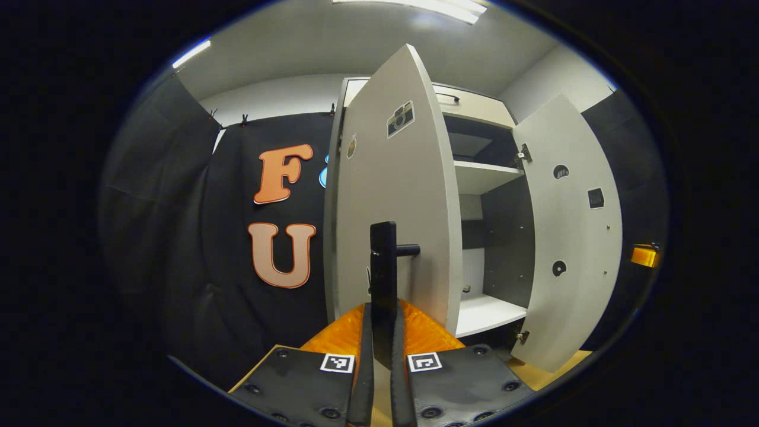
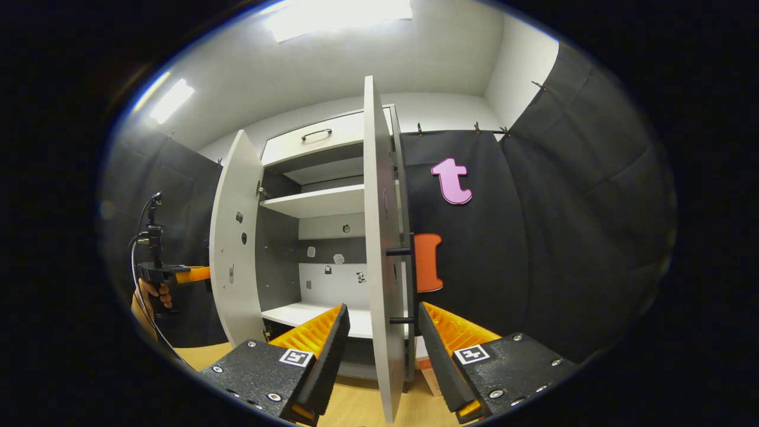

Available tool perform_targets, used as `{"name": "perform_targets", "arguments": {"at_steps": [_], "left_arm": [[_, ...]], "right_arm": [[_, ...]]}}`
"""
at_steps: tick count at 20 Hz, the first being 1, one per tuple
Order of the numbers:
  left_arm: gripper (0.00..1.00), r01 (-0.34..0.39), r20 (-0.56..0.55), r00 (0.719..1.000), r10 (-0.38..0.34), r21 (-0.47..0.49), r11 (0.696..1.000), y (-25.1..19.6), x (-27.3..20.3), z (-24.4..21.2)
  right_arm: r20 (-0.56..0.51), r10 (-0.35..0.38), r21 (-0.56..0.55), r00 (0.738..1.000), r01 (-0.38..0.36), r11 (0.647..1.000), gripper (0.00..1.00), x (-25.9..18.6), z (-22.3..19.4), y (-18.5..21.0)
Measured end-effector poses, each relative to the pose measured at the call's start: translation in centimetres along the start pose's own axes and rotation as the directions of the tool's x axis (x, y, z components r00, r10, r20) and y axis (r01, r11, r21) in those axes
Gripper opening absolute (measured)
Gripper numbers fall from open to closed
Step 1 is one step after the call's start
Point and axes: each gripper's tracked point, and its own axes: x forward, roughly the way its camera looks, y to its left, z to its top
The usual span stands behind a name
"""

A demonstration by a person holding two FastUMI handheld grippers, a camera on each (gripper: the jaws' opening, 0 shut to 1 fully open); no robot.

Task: Open the right door of the double-door shoe cabinet with the right hand, and open the left door with the left hand.

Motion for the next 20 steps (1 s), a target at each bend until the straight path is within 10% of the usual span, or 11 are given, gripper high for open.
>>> {"name": "perform_targets", "arguments": {"at_steps": [7,20], "left_arm": [[0.13,-0.157,-0.008,0.988,0.157,-0.002,0.988,4.2,-0.4,-0.1],[0.10,-0.168,0.072,0.984,0.164,0.049,0.985,4.8,-1.9,1.6]], "right_arm": [[-0.015,0.022,-0.022,1.000,-0.022,1.000,0.72,0.7,0.0,2.0],[-0.034,0.043,-0.101,0.999,-0.046,0.994,0.75,-0.7,0.7,4.6]]}}
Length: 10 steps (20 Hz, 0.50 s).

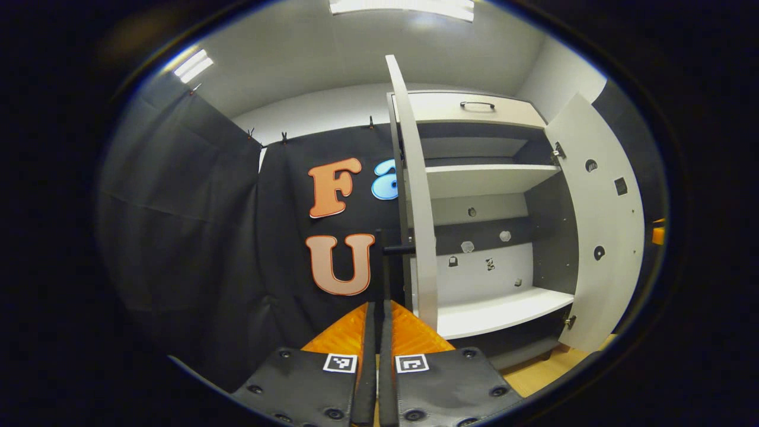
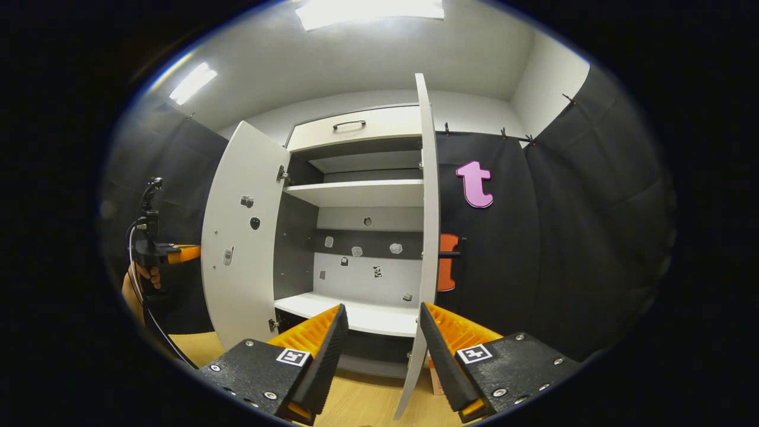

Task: Open the right door of the double-door shoe cabinet with the right hand, and open the left door with the left hand.

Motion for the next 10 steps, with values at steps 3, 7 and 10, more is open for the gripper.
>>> {"name": "perform_targets", "arguments": {"at_steps": [3,7,10], "left_arm": [[0.10,0.031,0.031,0.999,-0.030,-0.019,0.999,-1.6,-0.7,0.6],[0.27,0.108,0.030,0.994,-0.106,-0.056,0.993,-5.0,-2.8,0.9],[0.50,0.116,0.041,0.993,-0.114,-0.066,0.991,-6.5,-3.7,1.5]], "right_arm": [[0.009,-0.006,-0.020,1.000,0.007,1.000,0.78,-1.4,0.5,0.4],[0.017,-0.015,-0.045,1.000,0.016,0.999,0.85,-2.8,0.9,0.5],[0.015,-0.035,-0.059,0.999,0.036,0.998,0.92,-3.8,0.9,-0.1]]}}
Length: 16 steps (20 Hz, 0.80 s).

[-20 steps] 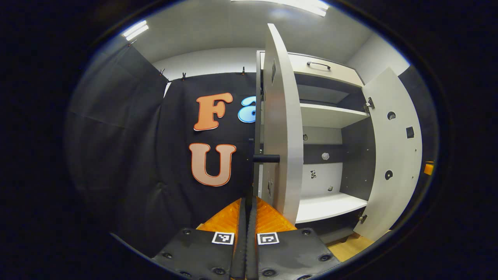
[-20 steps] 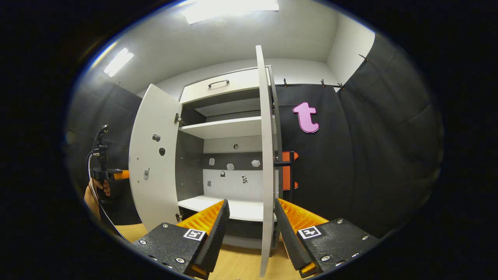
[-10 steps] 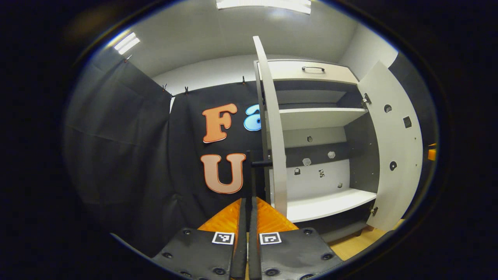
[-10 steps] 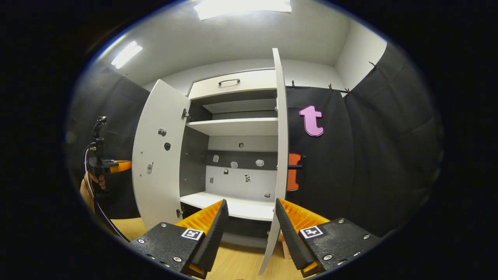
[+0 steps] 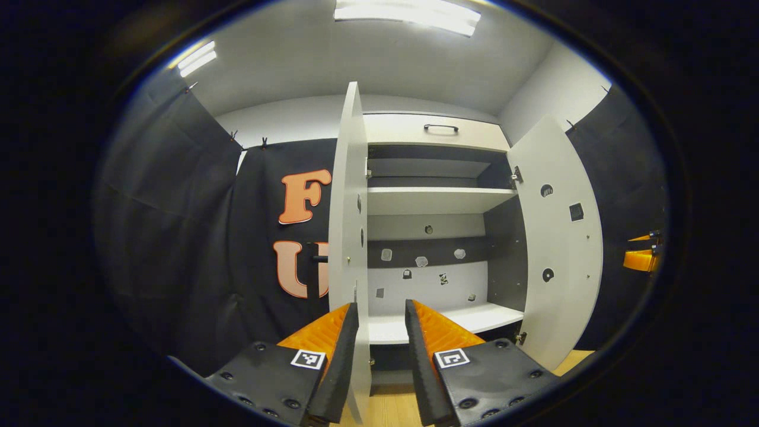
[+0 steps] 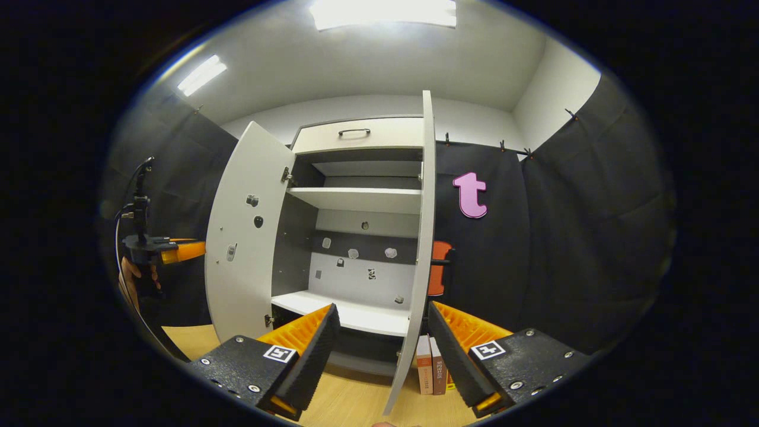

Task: Open the right door of the double-door shoe cabinet with the right hand, and open the left door with the left hand.

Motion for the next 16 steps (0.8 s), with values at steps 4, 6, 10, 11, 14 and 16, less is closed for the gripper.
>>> {"name": "perform_targets", "arguments": {"at_steps": [4,6,10,11,14,16], "left_arm": [[0.56,0.015,0.001,1.000,-0.015,-0.023,1.000,-2.3,0.7,0.2],[0.61,0.021,-0.012,1.000,-0.021,-0.027,0.999,-3.2,1.1,-0.1],[0.71,0.036,-0.038,0.999,-0.037,-0.013,0.999,-4.9,1.6,-1.1],[0.70,0.040,-0.042,0.998,-0.041,-0.010,0.999,-5.3,1.6,-1.0],[0.79,0.046,-0.032,0.998,-0.047,-0.017,0.999,-6.1,2.0,-0.4],[0.82,0.055,-0.029,0.998,-0.055,-0.013,0.998,-6.7,1.9,-0.2]], "right_arm": [[-0.001,-0.013,-0.025,1.000,0.013,1.000,0.94,-0.6,0.4,-0.9],[0.013,-0.018,-0.022,1.000,0.018,1.000,0.94,-0.9,0.8,-1.3],[0.022,-0.035,-0.047,0.999,0.036,0.998,0.97,-2.3,1.2,-2.4],[0.031,-0.041,-0.050,0.999,0.042,0.998,0.94,-2.5,1.4,-2.7],[0.042,-0.044,-0.044,0.998,0.046,0.998,0.94,-2.8,1.7,-3.0],[0.046,-0.052,-0.045,0.998,0.054,0.998,0.94,-2.8,1.7,-3.4]]}}
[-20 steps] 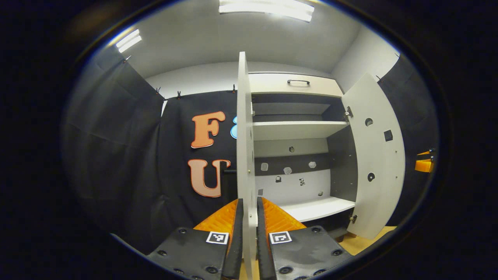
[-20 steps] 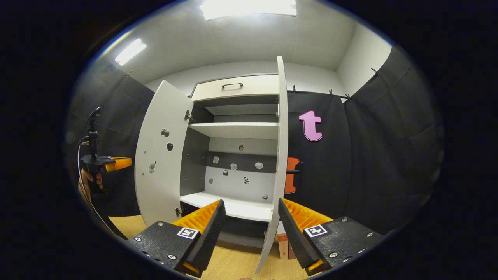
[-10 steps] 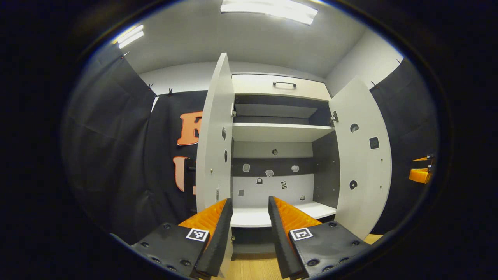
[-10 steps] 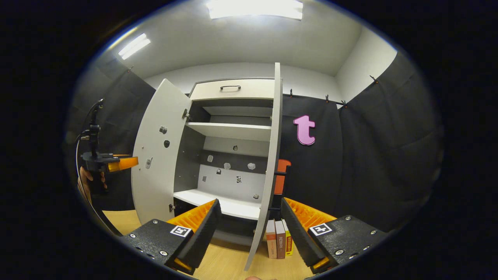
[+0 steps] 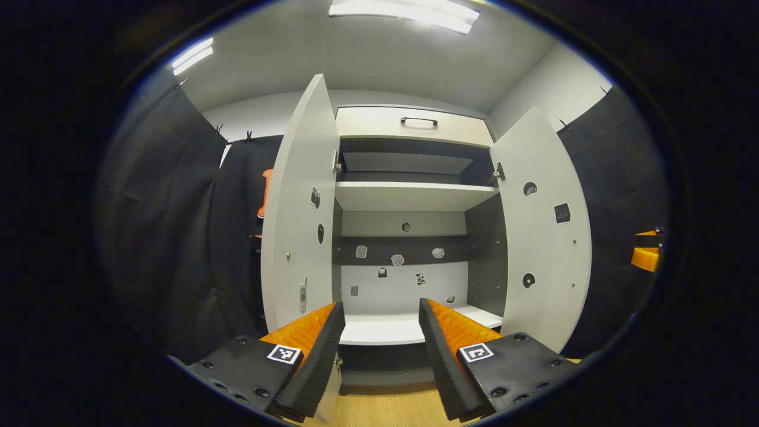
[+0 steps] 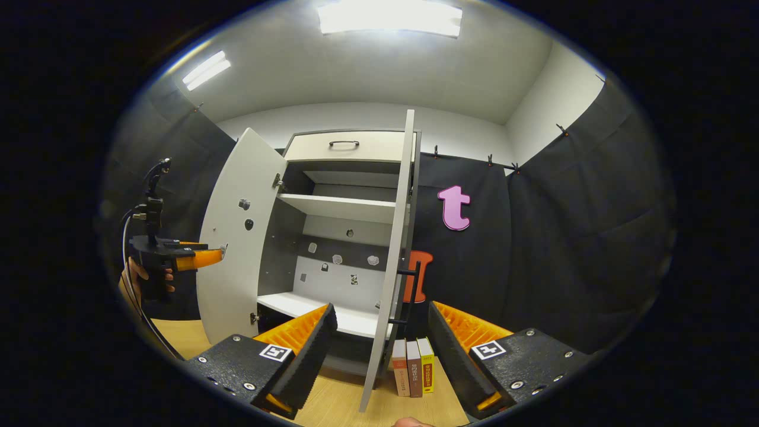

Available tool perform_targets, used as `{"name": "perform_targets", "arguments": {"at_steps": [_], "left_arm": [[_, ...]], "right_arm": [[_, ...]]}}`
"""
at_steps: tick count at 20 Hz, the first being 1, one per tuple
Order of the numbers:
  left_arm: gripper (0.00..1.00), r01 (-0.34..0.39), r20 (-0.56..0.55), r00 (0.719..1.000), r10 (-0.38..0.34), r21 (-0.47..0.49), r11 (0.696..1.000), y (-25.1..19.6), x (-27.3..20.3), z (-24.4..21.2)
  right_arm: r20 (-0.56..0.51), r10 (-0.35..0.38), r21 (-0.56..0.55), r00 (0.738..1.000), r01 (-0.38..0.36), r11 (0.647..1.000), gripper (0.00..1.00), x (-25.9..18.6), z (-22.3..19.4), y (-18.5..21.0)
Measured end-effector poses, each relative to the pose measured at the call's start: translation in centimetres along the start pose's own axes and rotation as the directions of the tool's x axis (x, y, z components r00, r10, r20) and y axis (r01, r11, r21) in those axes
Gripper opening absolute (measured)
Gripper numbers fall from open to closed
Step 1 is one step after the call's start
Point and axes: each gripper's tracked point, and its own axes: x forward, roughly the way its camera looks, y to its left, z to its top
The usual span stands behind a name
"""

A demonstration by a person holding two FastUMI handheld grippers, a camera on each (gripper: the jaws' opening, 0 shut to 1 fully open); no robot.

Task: Open the right door of the double-door shoe cabinet with the right hand, and open the left door with the left hand.

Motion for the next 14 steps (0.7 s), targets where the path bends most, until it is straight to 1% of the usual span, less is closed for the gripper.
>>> {"name": "perform_targets", "arguments": {"at_steps": [1,2,3,4,7,10,14], "left_arm": [[0.84,0.005,0.002,1.000,-0.005,0.007,1.000,-0.3,0.0,0.1],[0.91,0.004,0.006,1.000,-0.004,0.012,1.000,-0.4,0.0,0.3],[0.93,0.003,0.006,1.000,-0.004,0.018,1.000,-0.6,-0.1,0.4],[0.93,-0.001,0.010,1.000,0.001,0.021,1.000,-0.6,-0.2,0.5],[0.93,-0.009,0.019,1.000,0.009,0.020,1.000,-0.5,0.0,0.8],[0.95,-0.018,0.016,1.000,0.017,0.033,0.999,-0.2,0.3,0.9],[0.94,-0.029,0.015,0.999,0.029,0.039,0.999,0.1,0.6,1.1]], "right_arm": [[0.001,-0.003,0.000,1.000,0.003,1.000,0.94,0.0,0.0,-0.1],[0.002,-0.006,0.003,1.000,0.006,1.000,0.94,0.0,0.0,-0.2],[0.003,-0.006,0.007,1.000,0.006,1.000,0.97,0.1,0.0,-0.2],[0.006,-0.009,0.013,1.000,0.008,1.000,0.94,0.2,0.0,-0.3],[0.012,-0.006,0.018,1.000,0.006,1.000,0.94,0.7,0.0,-0.2],[0.007,0.000,0.014,1.000,0.000,1.000,0.94,1.2,-0.2,0.2],[0.010,0.009,0.016,1.000,-0.009,1.000,0.94,2.2,0.0,0.7]]}}
